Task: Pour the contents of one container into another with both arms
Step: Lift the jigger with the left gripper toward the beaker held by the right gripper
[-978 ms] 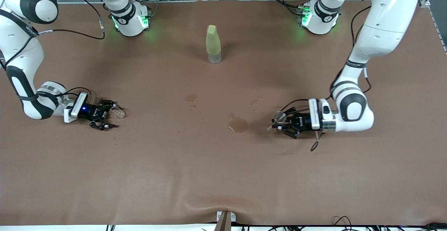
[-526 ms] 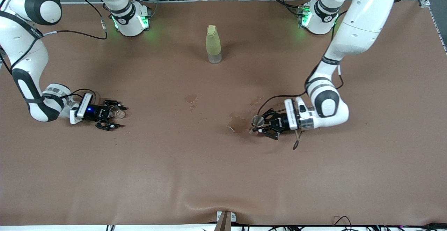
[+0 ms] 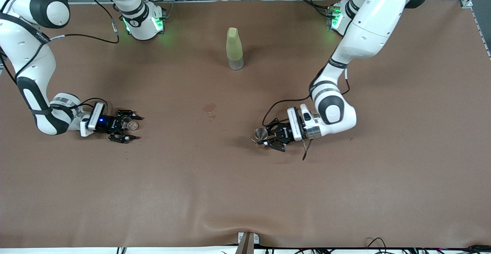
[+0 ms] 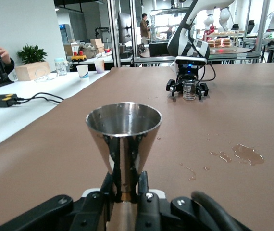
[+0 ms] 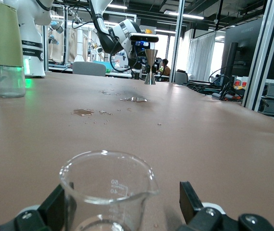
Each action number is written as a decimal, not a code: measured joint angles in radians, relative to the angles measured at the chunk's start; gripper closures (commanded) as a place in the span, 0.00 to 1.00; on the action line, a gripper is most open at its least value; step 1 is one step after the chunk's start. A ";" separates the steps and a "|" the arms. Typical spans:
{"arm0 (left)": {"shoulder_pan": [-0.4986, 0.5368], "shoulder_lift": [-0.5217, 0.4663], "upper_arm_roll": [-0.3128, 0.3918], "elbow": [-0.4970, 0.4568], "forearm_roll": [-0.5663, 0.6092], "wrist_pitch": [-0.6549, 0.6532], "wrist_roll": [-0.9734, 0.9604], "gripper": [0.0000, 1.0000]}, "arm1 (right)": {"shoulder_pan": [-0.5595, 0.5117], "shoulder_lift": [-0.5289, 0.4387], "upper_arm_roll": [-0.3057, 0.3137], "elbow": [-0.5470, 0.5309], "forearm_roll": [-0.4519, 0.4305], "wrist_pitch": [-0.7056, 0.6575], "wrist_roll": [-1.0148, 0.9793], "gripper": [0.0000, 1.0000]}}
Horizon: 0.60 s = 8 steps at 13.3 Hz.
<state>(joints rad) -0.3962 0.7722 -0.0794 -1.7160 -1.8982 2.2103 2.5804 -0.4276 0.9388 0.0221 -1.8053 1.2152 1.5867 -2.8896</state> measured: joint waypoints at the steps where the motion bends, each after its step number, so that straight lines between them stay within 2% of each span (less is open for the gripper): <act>1: -0.015 0.008 0.000 0.001 -0.023 0.010 0.000 1.00 | 0.002 0.000 0.000 0.000 0.000 0.000 0.000 0.36; 4: -0.042 0.026 0.000 0.004 -0.066 0.041 0.000 1.00 | 0.005 0.000 0.000 0.000 0.000 -0.001 0.000 0.70; 6: -0.050 0.027 0.000 0.010 -0.085 0.052 -0.005 1.00 | 0.005 0.000 0.000 0.000 0.000 0.000 0.000 0.83; 8: -0.067 0.027 0.000 0.030 -0.089 0.091 -0.028 1.00 | 0.006 0.000 0.000 0.000 0.000 0.000 0.000 0.89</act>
<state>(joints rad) -0.4628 0.7990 -0.0792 -1.6863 -1.9870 2.3012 2.5520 -0.4221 0.9388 0.0221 -1.8056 1.2152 1.5863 -2.8896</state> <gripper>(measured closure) 0.780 0.824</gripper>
